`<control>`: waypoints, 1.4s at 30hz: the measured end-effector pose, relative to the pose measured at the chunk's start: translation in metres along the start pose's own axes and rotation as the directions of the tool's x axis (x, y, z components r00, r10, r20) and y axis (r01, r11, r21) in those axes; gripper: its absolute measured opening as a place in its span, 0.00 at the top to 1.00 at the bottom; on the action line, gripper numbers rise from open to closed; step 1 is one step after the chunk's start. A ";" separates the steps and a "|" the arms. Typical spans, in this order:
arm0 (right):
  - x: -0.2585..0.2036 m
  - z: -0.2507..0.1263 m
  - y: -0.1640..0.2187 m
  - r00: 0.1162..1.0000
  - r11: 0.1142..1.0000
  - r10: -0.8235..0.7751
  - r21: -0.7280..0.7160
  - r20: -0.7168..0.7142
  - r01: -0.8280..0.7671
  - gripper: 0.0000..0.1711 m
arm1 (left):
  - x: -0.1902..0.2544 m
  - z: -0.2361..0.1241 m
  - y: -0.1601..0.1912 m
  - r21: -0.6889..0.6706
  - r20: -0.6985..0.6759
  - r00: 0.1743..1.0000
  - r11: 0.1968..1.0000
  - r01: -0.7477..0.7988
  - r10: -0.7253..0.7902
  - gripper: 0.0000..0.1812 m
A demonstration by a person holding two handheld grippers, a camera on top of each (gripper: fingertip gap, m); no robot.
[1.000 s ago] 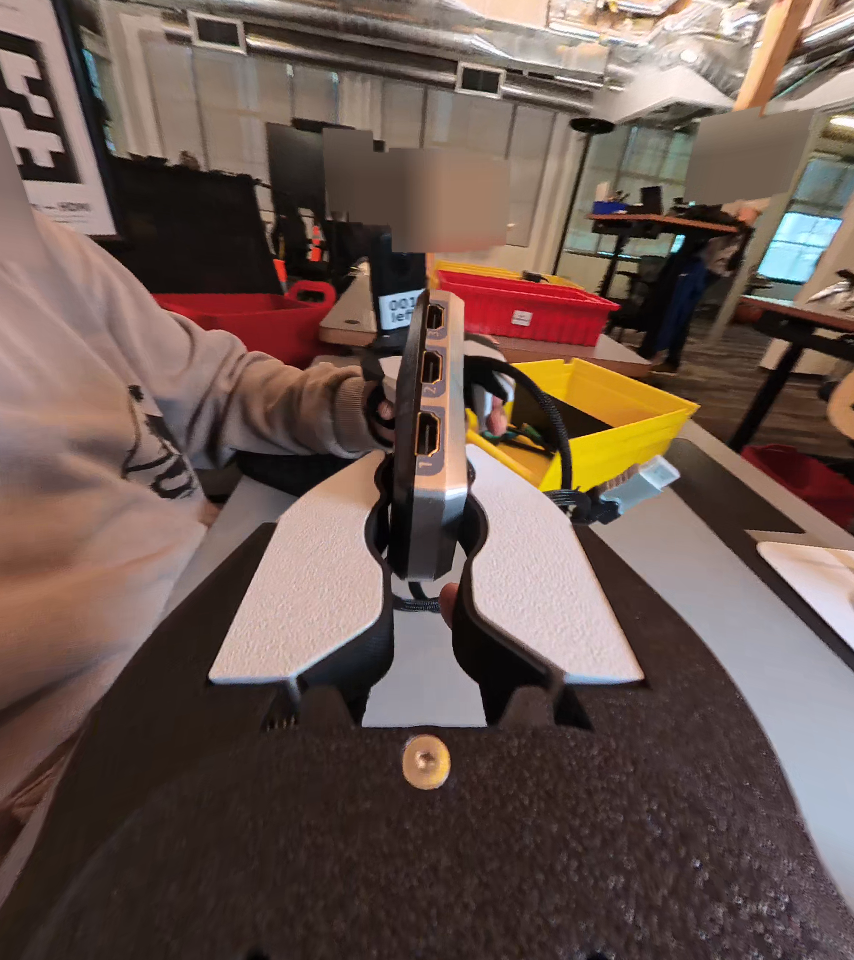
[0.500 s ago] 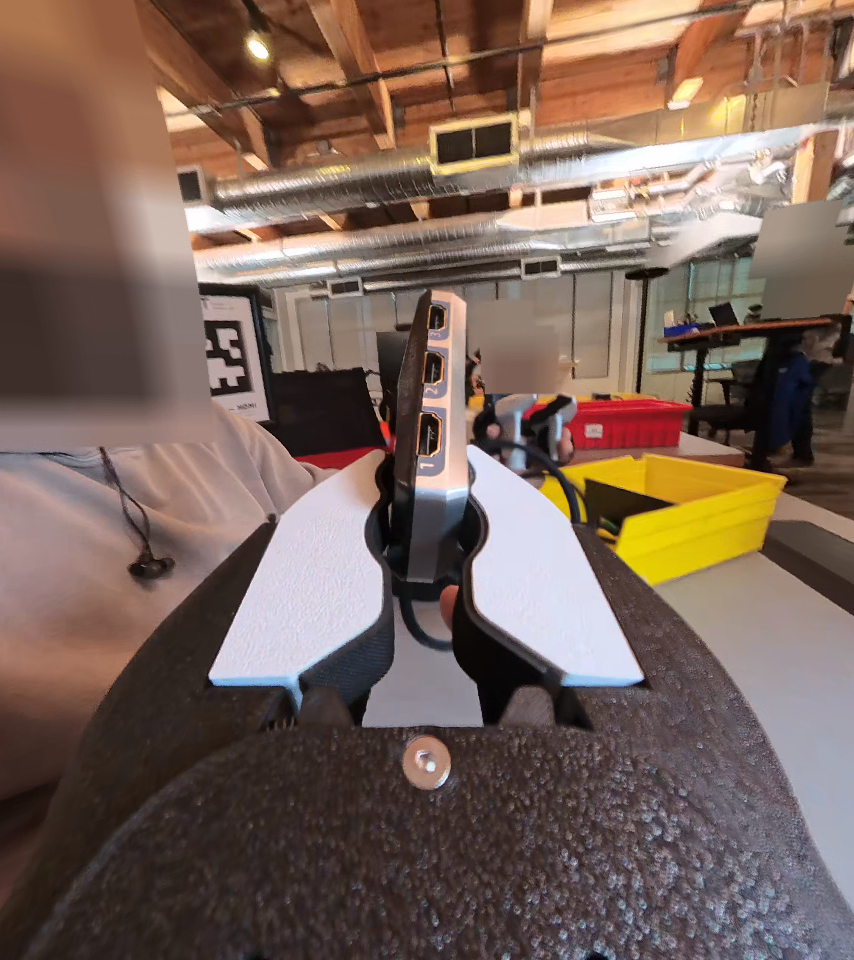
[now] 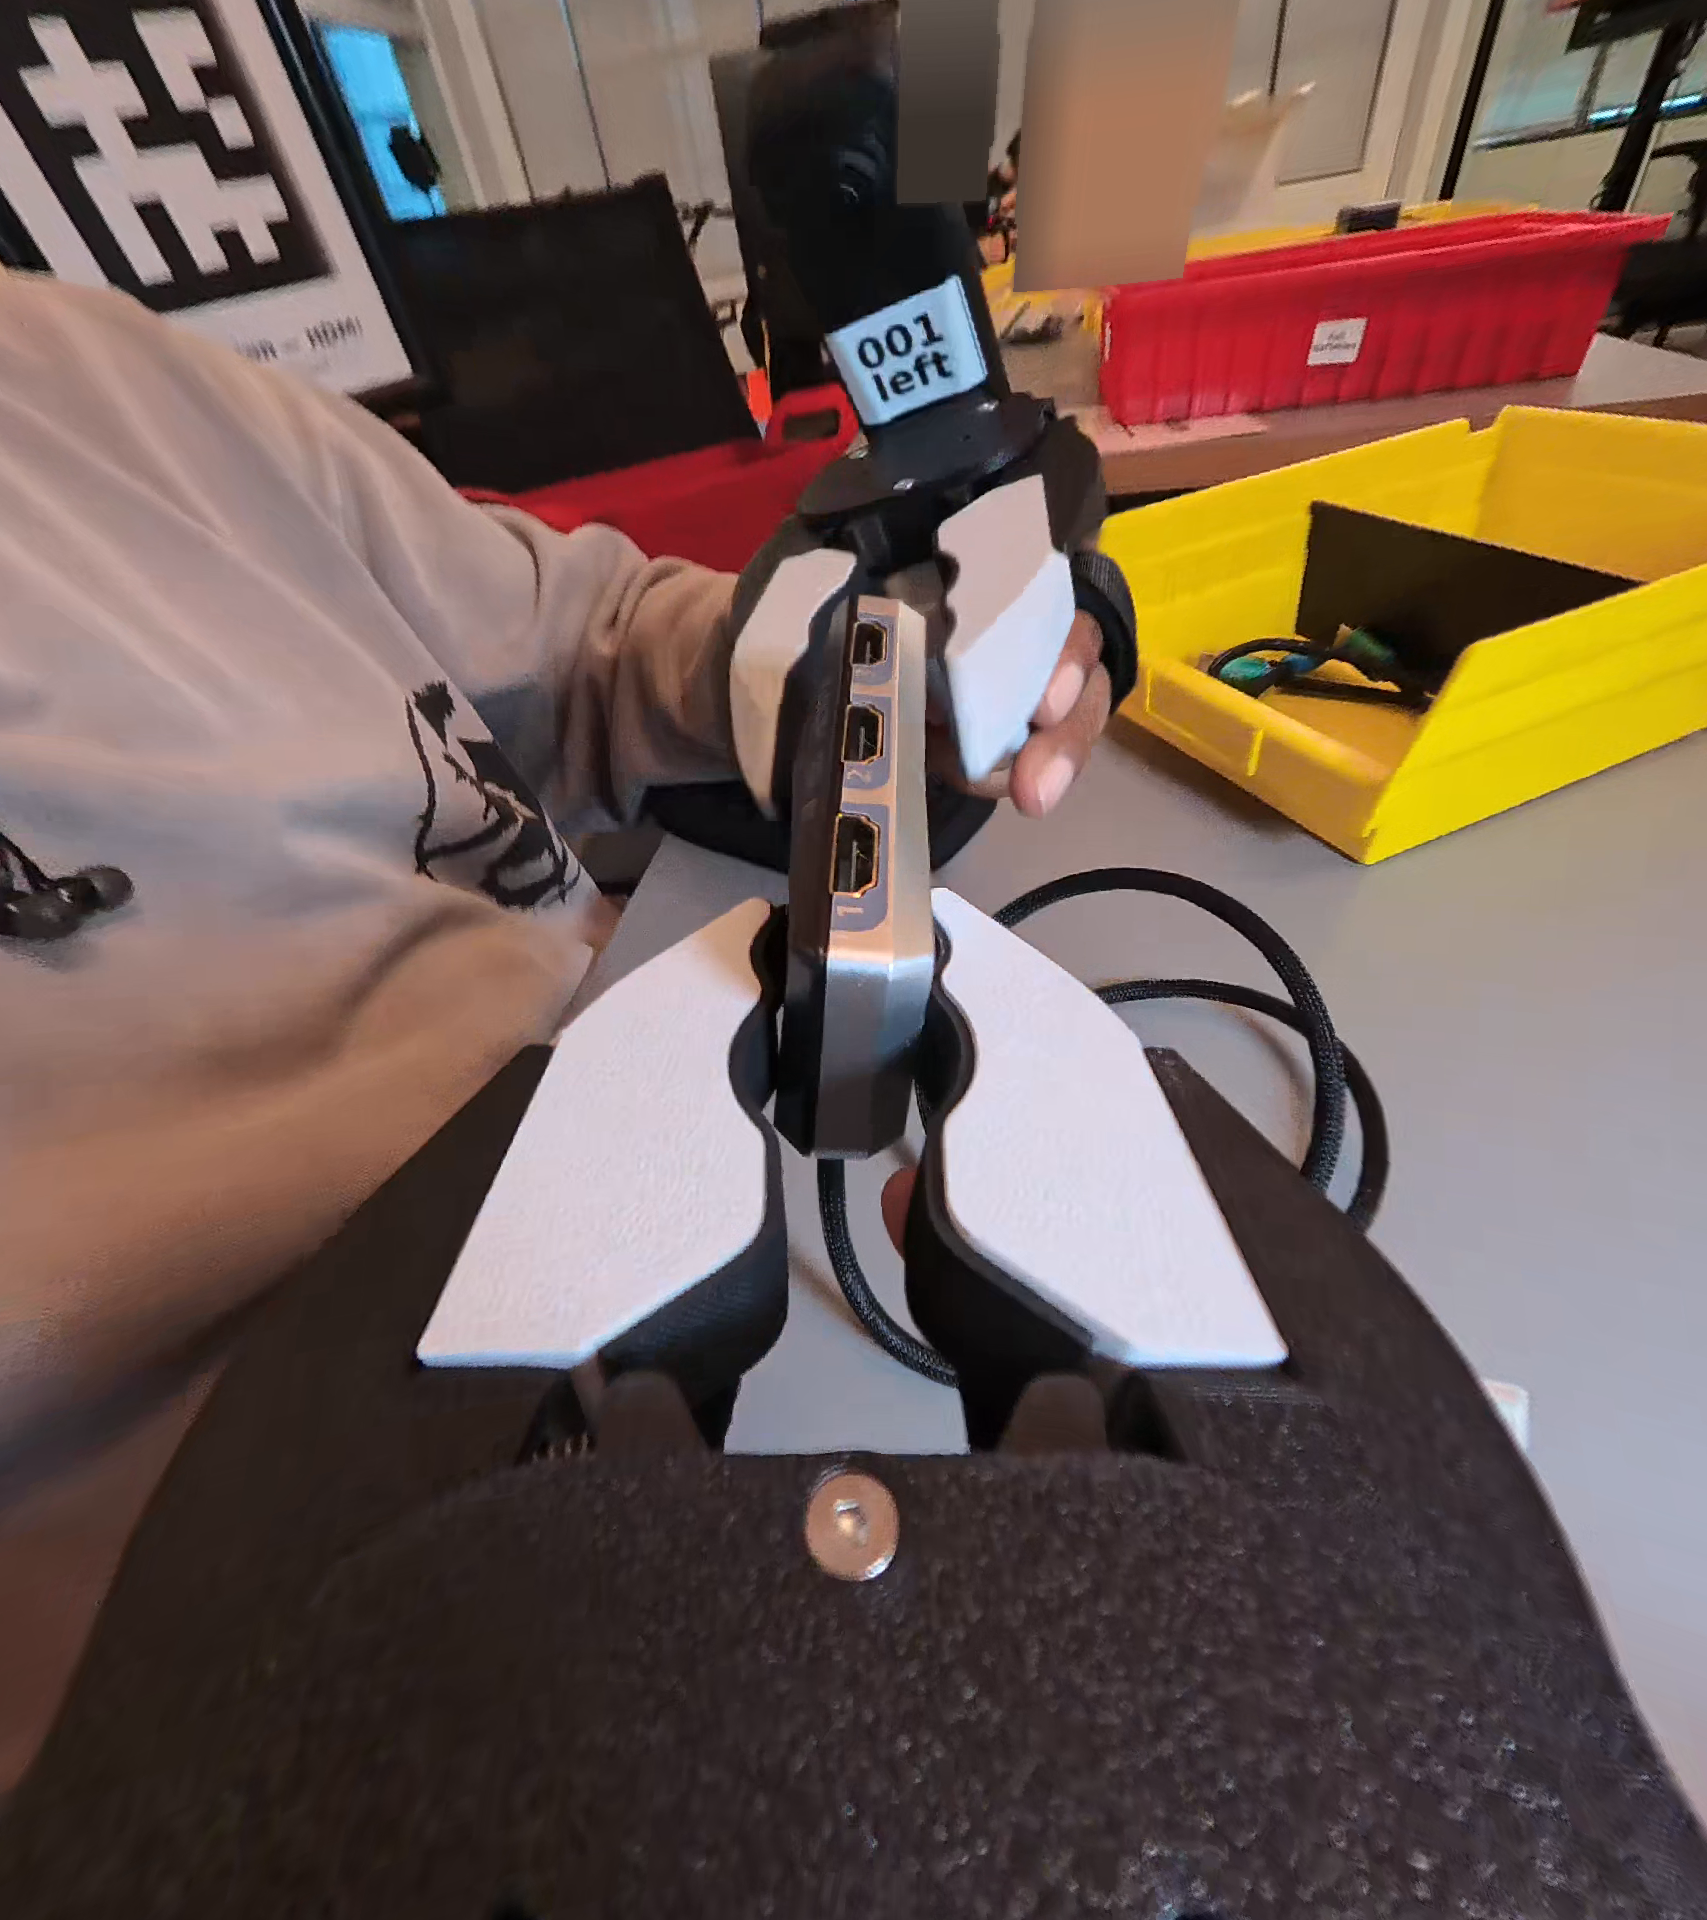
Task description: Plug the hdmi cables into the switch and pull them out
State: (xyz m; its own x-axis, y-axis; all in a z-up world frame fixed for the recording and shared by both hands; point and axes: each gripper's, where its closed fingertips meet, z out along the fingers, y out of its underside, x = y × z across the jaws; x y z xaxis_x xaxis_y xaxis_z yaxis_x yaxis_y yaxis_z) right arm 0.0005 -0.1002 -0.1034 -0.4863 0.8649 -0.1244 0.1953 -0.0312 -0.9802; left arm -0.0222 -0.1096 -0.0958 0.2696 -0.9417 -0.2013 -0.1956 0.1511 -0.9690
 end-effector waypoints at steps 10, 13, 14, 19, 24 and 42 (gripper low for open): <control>0.030 -0.012 -0.032 0.904 0.974 -0.184 0.056 -0.387 0.222 0.79 | -0.032 0.001 0.005 0.023 0.233 0.970 0.998 0.060 -0.064 1.00; 0.044 -0.017 -0.030 0.860 0.975 -0.171 0.041 -0.481 0.217 0.79 | -0.058 -0.021 -0.009 0.209 0.282 0.923 0.956 0.208 -0.262 1.00; 0.047 -0.013 -0.025 0.867 0.982 -0.140 0.042 -0.479 0.182 0.79 | -0.062 -0.024 -0.008 0.227 0.279 0.912 0.943 0.242 -0.301 1.00; 0.045 -0.003 -0.020 0.921 0.991 -0.042 0.104 -0.387 0.089 0.86 | -0.065 -0.027 0.000 0.203 0.263 0.916 0.945 0.255 -0.304 1.00; 0.027 -0.004 -0.011 0.978 0.998 0.039 0.055 -0.204 -0.028 0.87 | -0.050 -0.023 -0.003 0.138 0.145 0.934 0.941 0.309 -0.327 0.61; 0.092 0.015 0.035 0.663 0.930 -0.327 -0.355 -0.674 0.099 0.91 | -0.096 -0.029 0.026 0.484 0.145 0.568 0.558 0.674 -0.811 0.88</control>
State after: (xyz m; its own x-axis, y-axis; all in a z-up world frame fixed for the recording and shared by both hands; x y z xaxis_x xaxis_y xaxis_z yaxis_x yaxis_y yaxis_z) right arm -0.0502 -0.0289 -0.1516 0.1876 0.9208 0.3420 0.4355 0.2341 -0.8692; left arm -0.0809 -0.0238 -0.0971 0.4480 -0.6134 0.6504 0.5287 -0.4048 -0.7460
